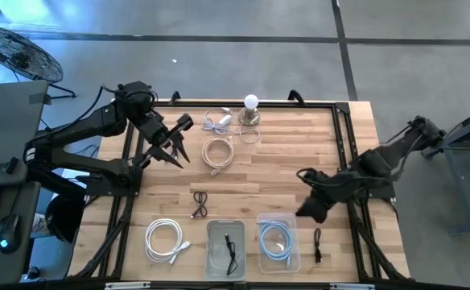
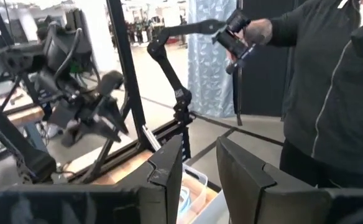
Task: Pick & Place USB Port
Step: Put the black USB cable into the gray bin
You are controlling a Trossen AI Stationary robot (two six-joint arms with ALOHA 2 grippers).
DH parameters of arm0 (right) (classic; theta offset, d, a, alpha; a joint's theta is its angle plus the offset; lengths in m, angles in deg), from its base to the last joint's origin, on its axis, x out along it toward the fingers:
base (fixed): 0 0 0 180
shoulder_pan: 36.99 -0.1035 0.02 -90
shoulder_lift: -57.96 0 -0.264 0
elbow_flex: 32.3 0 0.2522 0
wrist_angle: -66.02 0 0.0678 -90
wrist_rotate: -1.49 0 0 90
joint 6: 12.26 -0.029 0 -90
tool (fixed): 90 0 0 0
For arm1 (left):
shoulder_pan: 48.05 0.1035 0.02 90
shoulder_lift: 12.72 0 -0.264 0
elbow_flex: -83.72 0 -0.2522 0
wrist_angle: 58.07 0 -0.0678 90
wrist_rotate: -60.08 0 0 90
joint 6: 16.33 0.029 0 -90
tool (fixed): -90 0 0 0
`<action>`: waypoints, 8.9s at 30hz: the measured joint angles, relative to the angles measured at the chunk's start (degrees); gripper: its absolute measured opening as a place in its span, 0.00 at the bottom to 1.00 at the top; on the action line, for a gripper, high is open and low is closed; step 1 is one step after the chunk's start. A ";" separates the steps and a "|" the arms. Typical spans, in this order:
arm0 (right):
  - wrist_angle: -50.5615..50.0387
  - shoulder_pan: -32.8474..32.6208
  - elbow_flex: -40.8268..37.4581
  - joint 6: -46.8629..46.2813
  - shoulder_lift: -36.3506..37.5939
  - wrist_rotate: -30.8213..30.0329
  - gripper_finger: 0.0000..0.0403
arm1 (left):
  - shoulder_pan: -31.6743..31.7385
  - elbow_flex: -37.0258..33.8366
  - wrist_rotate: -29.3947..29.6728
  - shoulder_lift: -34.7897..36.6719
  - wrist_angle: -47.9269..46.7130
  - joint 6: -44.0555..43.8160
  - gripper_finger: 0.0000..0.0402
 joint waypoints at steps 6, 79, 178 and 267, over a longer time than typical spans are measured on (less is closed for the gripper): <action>-8.97 -2.11 0.00 -9.74 0.51 7.94 0.24 | -0.02 -0.01 1.13 0.02 -0.66 -0.48 0.24; 2.62 -15.93 -11.21 -32.14 -28.60 13.94 0.59 | 0.00 -0.03 6.80 -0.13 -4.54 2.98 0.24; -31.11 8.59 49.24 59.99 -28.42 -39.29 0.00 | 0.00 0.01 17.38 -11.08 23.13 -17.00 0.24; -12.33 19.17 46.64 89.49 -26.61 -20.68 0.00 | -3.98 0.01 31.98 -16.52 36.66 -24.56 0.78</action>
